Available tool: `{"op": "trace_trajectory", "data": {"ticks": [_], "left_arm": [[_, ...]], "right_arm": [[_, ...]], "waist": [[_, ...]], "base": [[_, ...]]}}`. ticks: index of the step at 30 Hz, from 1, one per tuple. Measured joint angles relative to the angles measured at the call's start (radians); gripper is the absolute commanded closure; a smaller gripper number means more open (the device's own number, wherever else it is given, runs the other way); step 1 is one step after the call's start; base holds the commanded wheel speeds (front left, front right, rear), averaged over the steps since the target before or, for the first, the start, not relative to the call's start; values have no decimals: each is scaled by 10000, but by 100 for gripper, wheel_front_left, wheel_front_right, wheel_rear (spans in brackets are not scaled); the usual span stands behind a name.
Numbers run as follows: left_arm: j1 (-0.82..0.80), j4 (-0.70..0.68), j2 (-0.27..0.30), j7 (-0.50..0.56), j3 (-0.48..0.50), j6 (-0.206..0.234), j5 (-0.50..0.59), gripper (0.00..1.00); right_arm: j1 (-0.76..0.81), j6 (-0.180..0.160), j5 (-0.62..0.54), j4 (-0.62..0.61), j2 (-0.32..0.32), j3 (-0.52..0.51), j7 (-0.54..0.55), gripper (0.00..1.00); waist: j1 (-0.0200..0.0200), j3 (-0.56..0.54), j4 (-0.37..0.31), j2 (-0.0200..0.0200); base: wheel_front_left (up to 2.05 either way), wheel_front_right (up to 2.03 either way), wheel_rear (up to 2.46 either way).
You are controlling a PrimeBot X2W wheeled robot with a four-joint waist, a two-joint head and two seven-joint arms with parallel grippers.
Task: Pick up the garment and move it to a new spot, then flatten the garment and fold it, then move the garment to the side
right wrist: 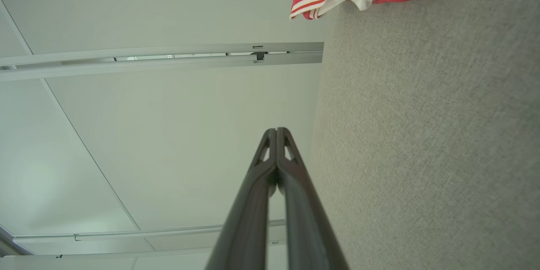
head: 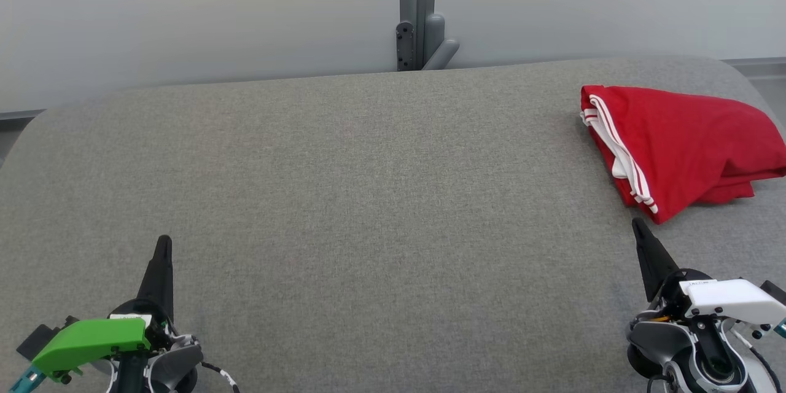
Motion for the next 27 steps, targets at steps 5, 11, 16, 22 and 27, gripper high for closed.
{"op": "trace_trajectory", "data": {"ticks": [5, 11, 16, 22, 27], "left_arm": [[0, 0, -2, 27, 8, 0, 0, 100], [-1, 0, -4, 29, 13, 0, 2, 100], [-1, 0, -8, 29, 19, 0, 8, 100], [-1, 0, -12, 46, 25, 0, 10, 100], [-1, 0, -13, 59, 29, 0, 10, 100]], "right_arm": [[0, 0, 0, -2, 0, 0, 0, 100], [0, 0, 0, -2, 0, 0, 0, 100], [0, 0, 0, -2, 0, 0, 0, 100], [0, 0, 0, -2, 0, 0, 0, 100], [0, 0, 0, -2, 0, 0, 0, 100]], "waist": [[0, 0, 0, 0], [0, 0, 0, 0], [0, 0, 0, 0], [0, 0, 0, 0], [0, 0, 0, 0]], "base": [[0, 0, 0], [0, 0, 0], [0, 0, 0], [0, 0, 0], [0, 0, 0]]}}
